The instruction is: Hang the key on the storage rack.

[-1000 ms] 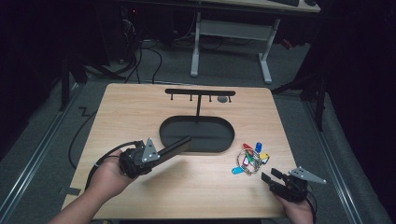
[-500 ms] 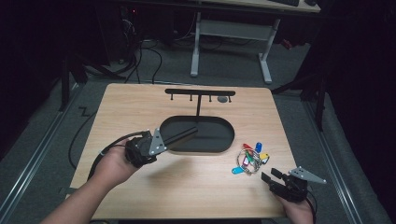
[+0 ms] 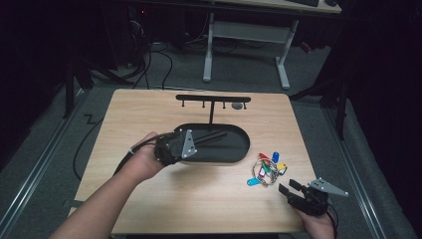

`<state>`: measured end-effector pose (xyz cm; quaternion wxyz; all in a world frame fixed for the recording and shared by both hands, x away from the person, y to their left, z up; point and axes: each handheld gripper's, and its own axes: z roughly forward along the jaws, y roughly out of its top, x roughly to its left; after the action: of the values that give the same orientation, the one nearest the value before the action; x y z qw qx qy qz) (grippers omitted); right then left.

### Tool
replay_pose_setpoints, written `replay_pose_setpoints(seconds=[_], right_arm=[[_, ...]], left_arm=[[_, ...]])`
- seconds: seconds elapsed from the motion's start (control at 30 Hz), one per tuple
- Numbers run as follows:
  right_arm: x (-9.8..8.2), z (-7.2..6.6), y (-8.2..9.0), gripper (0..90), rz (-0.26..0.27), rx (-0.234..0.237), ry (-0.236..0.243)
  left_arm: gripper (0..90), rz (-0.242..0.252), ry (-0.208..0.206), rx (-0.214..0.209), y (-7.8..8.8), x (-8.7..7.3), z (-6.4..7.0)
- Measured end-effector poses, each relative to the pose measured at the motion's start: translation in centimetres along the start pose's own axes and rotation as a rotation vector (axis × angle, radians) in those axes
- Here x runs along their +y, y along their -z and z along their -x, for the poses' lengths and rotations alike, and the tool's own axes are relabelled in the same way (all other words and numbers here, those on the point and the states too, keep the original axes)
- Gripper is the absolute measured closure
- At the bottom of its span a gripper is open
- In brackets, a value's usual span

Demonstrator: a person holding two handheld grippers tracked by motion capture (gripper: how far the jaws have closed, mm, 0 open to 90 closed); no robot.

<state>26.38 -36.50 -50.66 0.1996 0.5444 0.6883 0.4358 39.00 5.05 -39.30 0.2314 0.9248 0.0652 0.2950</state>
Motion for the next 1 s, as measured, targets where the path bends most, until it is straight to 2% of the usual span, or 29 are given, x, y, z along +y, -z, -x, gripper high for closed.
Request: replay_pose_setpoints(seconds=[0.47, 0.6, 0.77, 0.83, 1.0], right_arm=[[-0.3, 0.3, 0.5, 45.9, 0.008, -0.003, -0.009], [-0.3, 0.4, 0.6, 46.0, 0.01, -0.003, -0.018], [-0.4, 0.3, 0.6, 46.1, 0.008, -0.002, -0.02], [-0.4, 0.3, 0.6, 46.1, 0.007, 0.0, -0.016], [-0.4, 0.3, 0.5, 46.3, 0.007, -0.001, -0.012]], left_arm=[[73.8, -0.005, -0.071, 0.016, -4.1, 2.3, -1.1], [73.7, -0.001, -0.077, 0.021, -4.8, 2.5, -1.4], [73.9, 0.012, -0.062, 0.016, -6.2, 2.5, -1.8], [74.0, 0.0, -0.078, 0.017, -7.1, 2.5, -1.9], [74.0, -0.006, -0.086, 0.016, -8.1, 2.2, -2.2]])
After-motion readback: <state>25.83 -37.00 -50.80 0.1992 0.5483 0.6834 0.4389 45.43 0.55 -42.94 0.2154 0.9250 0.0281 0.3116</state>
